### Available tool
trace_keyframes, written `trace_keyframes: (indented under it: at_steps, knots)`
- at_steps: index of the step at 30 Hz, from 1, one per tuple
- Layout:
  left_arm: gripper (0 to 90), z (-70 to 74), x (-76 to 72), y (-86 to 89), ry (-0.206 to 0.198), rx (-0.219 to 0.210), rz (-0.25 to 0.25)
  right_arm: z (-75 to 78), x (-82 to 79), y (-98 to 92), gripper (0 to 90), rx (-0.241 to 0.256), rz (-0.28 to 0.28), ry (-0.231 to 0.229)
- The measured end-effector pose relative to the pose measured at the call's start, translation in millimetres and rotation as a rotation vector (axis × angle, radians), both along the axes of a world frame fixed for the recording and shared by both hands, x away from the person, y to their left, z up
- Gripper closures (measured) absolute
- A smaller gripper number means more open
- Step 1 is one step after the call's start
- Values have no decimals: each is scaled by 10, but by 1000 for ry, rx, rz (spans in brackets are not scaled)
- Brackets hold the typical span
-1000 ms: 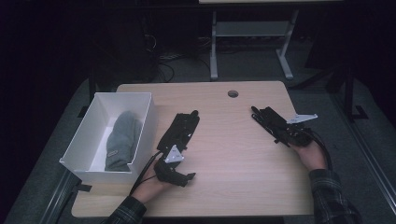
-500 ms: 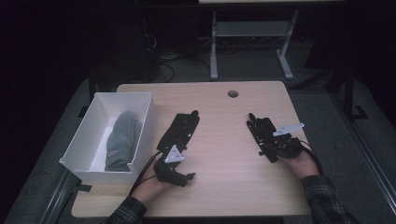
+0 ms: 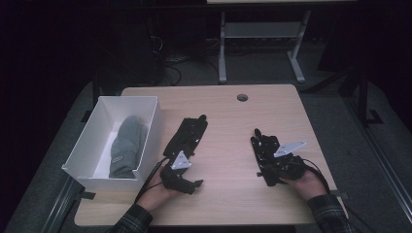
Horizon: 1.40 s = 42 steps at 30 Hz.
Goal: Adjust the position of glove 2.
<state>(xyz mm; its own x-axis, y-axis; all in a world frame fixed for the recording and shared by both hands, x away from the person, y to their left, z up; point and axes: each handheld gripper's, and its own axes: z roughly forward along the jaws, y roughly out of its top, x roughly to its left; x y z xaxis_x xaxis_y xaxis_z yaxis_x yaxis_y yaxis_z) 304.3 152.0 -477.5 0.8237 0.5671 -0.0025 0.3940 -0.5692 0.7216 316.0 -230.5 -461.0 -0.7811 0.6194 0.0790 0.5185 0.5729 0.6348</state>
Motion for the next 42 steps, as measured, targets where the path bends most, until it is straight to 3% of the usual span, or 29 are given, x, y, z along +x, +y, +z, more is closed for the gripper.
trace_keyframes:
  at_steps: [6,9,15,21,23,28,33,38,40,42]
  knots:
    - [127,0,-2,-1,2,-1,2,11,-143,163,900,-4,61,8]
    - [127,0,-1,0,1,0,1,37,-164,193,900,-5,77,-13]
    - [127,3,1,1,0,2,-1,117,75,65,900,6,3,-76]
    - [127,3,2,1,0,2,-2,22,290,36,900,-31,-15,-76]
    - [127,2,2,1,0,2,-2,2,315,26,900,-13,-20,-58]
    - [127,3,2,1,0,2,-2,-10,223,34,900,-5,-17,-54]
    - [127,2,2,2,-1,2,-3,-7,19,72,900,8,4,-31]
    - [127,2,4,2,-3,3,-3,5,-107,154,900,-3,29,-38]
    - [127,2,5,3,-5,4,-5,29,-111,136,794,7,35,-52]
    - [127,2,5,8,-4,3,-8,72,-99,68,711,49,7,-71]
